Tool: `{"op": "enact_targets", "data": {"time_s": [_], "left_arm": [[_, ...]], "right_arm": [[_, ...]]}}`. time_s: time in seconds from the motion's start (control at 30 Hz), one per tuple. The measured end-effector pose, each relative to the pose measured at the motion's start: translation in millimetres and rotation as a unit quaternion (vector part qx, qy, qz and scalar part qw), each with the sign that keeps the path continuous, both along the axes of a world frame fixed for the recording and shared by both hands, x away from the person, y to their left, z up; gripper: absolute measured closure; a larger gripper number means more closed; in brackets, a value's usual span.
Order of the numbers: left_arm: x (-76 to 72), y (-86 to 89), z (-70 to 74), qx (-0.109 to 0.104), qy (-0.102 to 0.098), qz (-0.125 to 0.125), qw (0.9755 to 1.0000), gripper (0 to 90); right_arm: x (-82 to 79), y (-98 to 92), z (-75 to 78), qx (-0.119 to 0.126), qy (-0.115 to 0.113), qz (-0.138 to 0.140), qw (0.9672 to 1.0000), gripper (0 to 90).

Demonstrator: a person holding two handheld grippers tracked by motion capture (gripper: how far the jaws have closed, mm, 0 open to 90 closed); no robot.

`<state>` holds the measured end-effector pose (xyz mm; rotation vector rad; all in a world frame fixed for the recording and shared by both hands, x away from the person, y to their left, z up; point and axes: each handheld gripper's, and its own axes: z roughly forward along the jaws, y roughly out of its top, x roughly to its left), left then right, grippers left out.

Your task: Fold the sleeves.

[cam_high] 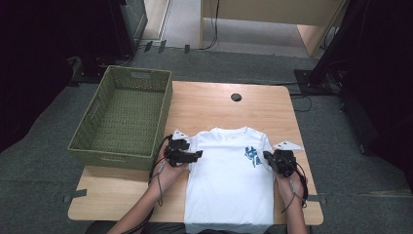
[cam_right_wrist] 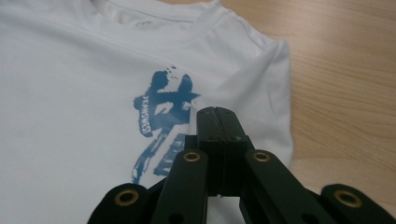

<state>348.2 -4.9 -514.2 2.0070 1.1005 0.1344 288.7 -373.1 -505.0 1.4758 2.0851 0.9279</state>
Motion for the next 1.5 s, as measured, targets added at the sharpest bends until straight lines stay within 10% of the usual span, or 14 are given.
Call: {"op": "enact_targets", "data": {"time_s": [0.9, 1.5], "left_arm": [[0.1, 1.3, 1.0, -0.001, -0.002, 0.004, 1.0000, 31.9], [0.3, 2.3, 1.9, -0.004, -0.004, 0.007, 1.0000, 31.9]], "right_arm": [[27.1, 40.4, 1.8, 0.014, -0.010, 0.041, 0.9990, 89.7], [21.5, 20.2, -1.4, 0.030, -0.020, 0.018, 0.9992, 60.0]]}}
